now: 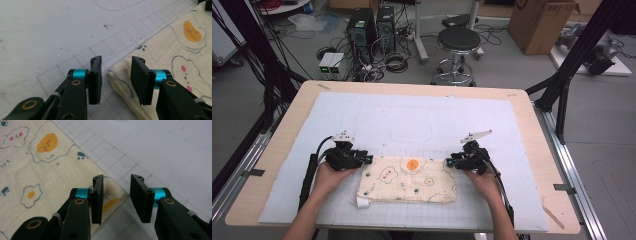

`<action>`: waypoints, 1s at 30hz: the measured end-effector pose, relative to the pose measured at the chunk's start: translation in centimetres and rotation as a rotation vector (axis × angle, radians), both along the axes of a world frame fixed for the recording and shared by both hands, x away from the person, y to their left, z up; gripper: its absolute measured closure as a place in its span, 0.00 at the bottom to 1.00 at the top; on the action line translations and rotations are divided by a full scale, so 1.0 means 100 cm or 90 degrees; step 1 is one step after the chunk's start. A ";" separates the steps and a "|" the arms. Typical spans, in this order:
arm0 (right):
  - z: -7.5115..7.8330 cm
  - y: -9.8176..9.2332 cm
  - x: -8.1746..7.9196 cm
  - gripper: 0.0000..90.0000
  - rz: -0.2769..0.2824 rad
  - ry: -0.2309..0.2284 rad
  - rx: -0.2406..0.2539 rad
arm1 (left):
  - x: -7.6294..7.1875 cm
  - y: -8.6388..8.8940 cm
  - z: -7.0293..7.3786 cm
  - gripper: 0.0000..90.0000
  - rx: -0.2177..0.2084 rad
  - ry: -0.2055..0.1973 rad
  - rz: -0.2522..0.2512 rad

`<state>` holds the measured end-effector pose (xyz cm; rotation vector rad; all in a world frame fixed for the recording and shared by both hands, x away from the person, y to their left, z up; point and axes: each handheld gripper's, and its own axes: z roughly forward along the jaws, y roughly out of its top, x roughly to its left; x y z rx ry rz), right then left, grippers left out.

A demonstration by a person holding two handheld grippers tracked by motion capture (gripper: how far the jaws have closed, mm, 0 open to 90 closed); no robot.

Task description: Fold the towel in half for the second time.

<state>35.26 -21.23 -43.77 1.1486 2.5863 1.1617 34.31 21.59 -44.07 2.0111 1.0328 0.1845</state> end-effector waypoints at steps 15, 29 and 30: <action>0.000 0.005 -0.009 0.90 0.023 -0.006 -0.017 | -0.006 -0.009 0.001 0.87 0.043 -0.007 0.003; 0.010 0.003 -0.001 0.93 0.017 -0.008 0.044 | 0.004 -0.003 0.012 0.93 0.024 -0.022 0.025; 0.012 0.003 0.001 0.93 0.012 -0.010 0.044 | 0.006 -0.002 0.014 0.93 0.023 -0.025 0.028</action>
